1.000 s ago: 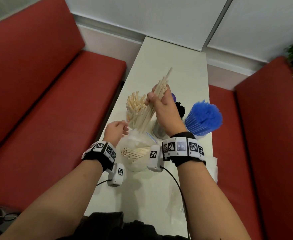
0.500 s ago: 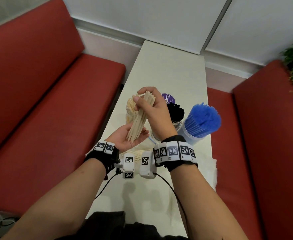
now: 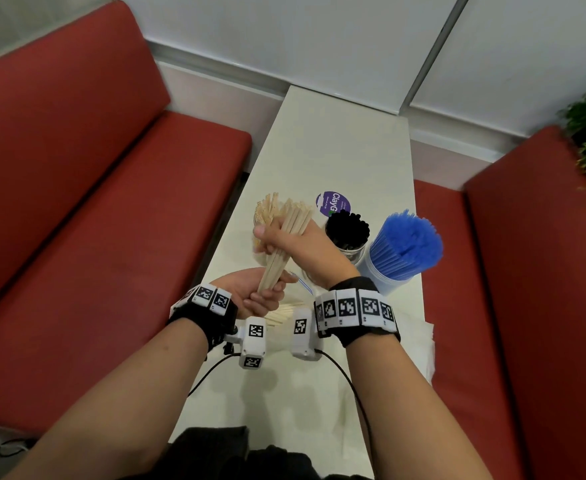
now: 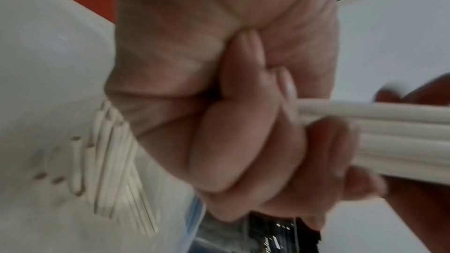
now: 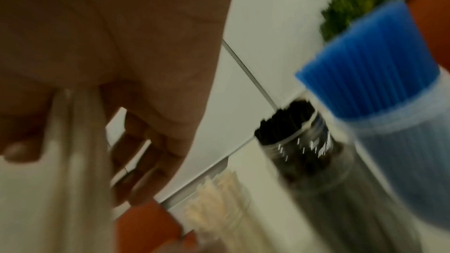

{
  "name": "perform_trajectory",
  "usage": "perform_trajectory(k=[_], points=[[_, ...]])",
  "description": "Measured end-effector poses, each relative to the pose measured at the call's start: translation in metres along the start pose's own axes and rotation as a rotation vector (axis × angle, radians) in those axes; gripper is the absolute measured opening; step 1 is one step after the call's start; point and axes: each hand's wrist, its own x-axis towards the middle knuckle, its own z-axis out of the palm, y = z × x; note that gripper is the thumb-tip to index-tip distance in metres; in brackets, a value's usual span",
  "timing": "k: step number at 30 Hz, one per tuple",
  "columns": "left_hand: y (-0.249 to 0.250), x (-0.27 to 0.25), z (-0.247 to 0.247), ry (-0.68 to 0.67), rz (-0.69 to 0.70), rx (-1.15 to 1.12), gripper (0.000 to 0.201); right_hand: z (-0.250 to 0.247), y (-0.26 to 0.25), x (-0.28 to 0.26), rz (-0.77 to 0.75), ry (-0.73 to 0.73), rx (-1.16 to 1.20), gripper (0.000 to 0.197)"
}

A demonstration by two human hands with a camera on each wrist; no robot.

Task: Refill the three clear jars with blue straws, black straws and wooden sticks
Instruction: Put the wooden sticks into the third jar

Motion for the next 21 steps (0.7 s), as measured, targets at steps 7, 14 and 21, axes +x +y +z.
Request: perform_trajectory(k=[7,14,21], points=[[-0.009,0.004,-0.015,0.144,-0.048,0.026,0.035,-0.021,-0.007,-0.006,0.165,-0.188,-0.263,0.012],[0.008,0.012,-0.021,0.491,0.267,-0.174,0.036,-0.041,-0.040,0.021,0.007,0.127,-0.205,0.012],[0.003,0.019,-0.022,0.558,0.369,0.163,0.024,-0.048,-0.033,0.061,-0.006,0.580,-0.143,0.010]])
